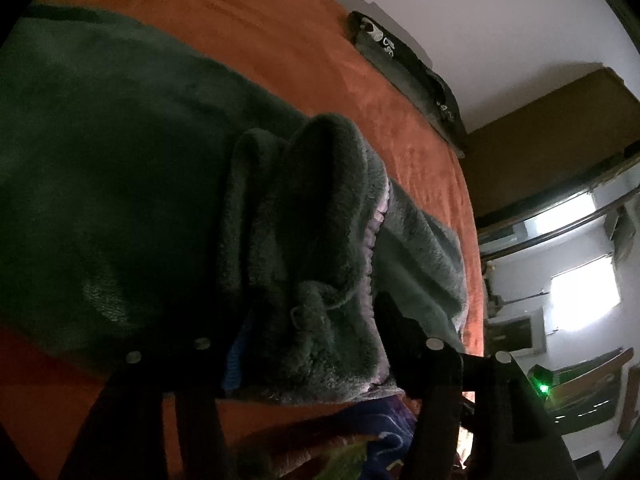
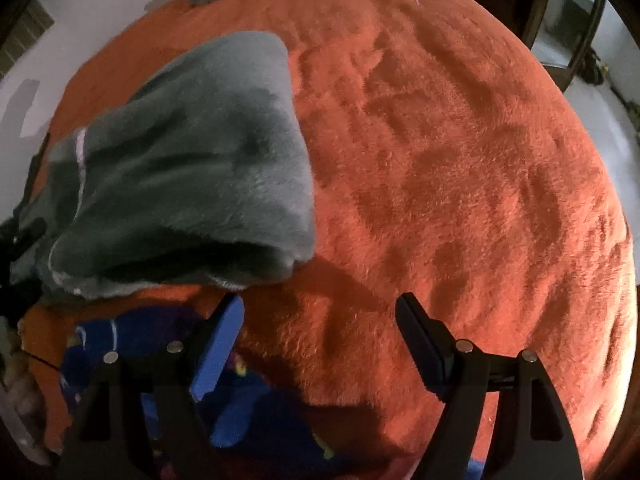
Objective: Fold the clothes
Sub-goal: 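Press the folded sweatpants edge with the right gripper to tuck it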
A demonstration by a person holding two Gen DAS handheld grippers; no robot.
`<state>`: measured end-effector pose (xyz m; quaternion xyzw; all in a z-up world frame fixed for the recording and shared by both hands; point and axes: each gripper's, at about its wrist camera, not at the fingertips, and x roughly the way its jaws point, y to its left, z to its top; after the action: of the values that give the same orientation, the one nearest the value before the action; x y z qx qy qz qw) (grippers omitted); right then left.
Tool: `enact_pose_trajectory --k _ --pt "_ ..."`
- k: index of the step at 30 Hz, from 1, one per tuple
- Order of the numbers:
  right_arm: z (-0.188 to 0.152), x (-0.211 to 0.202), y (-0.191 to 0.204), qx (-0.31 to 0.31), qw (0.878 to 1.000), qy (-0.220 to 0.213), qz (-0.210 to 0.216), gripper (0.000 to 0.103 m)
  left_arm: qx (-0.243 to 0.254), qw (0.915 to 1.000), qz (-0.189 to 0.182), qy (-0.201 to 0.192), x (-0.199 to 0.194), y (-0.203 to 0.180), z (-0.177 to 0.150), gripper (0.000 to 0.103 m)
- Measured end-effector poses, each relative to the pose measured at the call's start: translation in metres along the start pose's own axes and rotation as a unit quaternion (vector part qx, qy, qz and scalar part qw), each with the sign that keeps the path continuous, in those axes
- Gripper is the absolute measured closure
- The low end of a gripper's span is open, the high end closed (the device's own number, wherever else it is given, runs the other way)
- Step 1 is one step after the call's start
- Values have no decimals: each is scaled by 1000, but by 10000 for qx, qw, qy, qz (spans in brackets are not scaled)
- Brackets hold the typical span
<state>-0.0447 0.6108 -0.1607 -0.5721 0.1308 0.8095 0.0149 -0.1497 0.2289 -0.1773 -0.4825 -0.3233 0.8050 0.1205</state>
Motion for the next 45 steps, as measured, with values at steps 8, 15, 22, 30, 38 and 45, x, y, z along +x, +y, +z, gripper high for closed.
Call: enact_pose_trajectory --k 8,15,22,30,38,45 --pt "10 -2 6 -40 9990 -389 224 45 -87 9991 -148 -382 -5 3 2 43" --pt "2 -9 -23 1040 9811 -773 1436 85 -79 9989 -187 -430 -5 2 -3 43" --pt "-28 24 -78 3103 9031 -527 2920 85 138 9991 -189 -348 4 -8 -6 43" --pt "2 -29 5 303 9933 -1113 43 21 -229 9981 -461 -324 -4 5 2 43" --pt "10 -25 16 -256 9914 -1280 88 84 -143 9985 -410 -320 -2 2 2 43" --pt "-13 -14 -50 2126 9519 -1065 1931 89 -29 9987 -458 -241 -1 -4 -3 43"
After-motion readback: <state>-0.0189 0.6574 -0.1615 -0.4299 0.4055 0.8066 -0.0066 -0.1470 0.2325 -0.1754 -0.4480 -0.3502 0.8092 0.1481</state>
